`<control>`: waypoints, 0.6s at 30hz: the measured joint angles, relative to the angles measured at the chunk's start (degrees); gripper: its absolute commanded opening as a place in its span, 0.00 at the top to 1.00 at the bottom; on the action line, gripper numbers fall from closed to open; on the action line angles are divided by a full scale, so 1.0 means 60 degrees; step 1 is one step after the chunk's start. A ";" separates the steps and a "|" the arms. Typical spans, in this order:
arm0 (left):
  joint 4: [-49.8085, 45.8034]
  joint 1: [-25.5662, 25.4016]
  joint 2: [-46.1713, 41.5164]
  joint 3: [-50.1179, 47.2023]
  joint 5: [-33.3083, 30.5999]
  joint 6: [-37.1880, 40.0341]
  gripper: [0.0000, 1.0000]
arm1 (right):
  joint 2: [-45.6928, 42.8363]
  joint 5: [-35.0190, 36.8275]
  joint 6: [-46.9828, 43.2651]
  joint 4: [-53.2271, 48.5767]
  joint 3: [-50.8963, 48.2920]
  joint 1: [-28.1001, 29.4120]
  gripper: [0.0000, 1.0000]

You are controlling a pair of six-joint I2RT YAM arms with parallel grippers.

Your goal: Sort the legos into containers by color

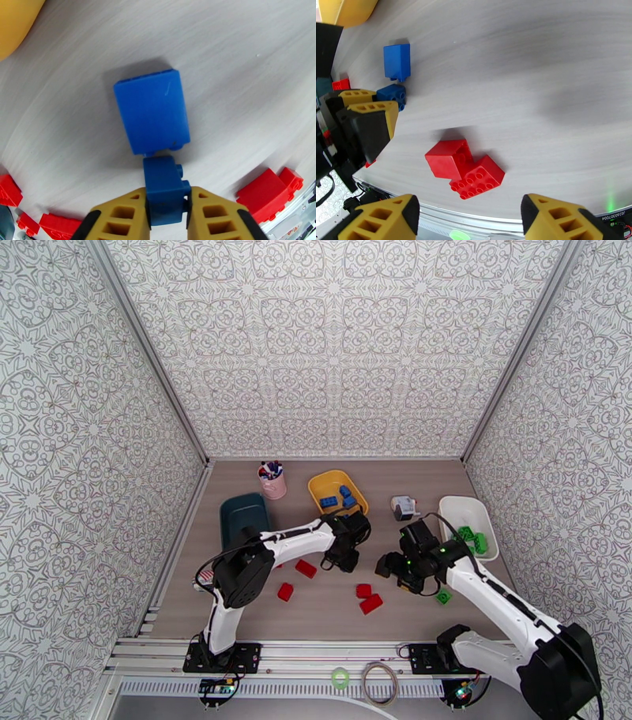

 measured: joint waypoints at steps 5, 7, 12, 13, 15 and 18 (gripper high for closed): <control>-0.0033 0.0131 -0.0896 -0.0040 0.0022 -0.0047 0.74 | 0.0463 -0.0095 -0.0007 0.0313 0.0208 0.0000 0.28; -0.0036 0.0295 -0.1257 -0.0033 0.0120 -0.0098 0.73 | 0.0732 -0.0157 -0.0047 0.0426 0.0372 0.0000 0.28; -0.0029 0.1253 -0.1621 0.0397 0.0557 -0.0291 0.71 | 0.1392 -0.0248 -0.0120 0.0550 0.1013 0.0000 0.28; -0.0007 0.1497 -0.1621 0.0550 0.0678 -0.0324 0.71 | 0.1501 -0.0255 -0.0149 0.0572 0.1151 0.0000 0.29; 0.0044 0.2051 -0.1617 0.0943 0.0954 -0.0466 0.70 | 0.1679 -0.0259 -0.0215 0.0576 0.1424 0.0000 0.29; 0.0142 0.2783 -0.1388 0.1840 0.1366 -0.0656 0.68 | 0.1894 -0.0259 -0.0248 0.0568 0.1800 0.0000 0.29</control>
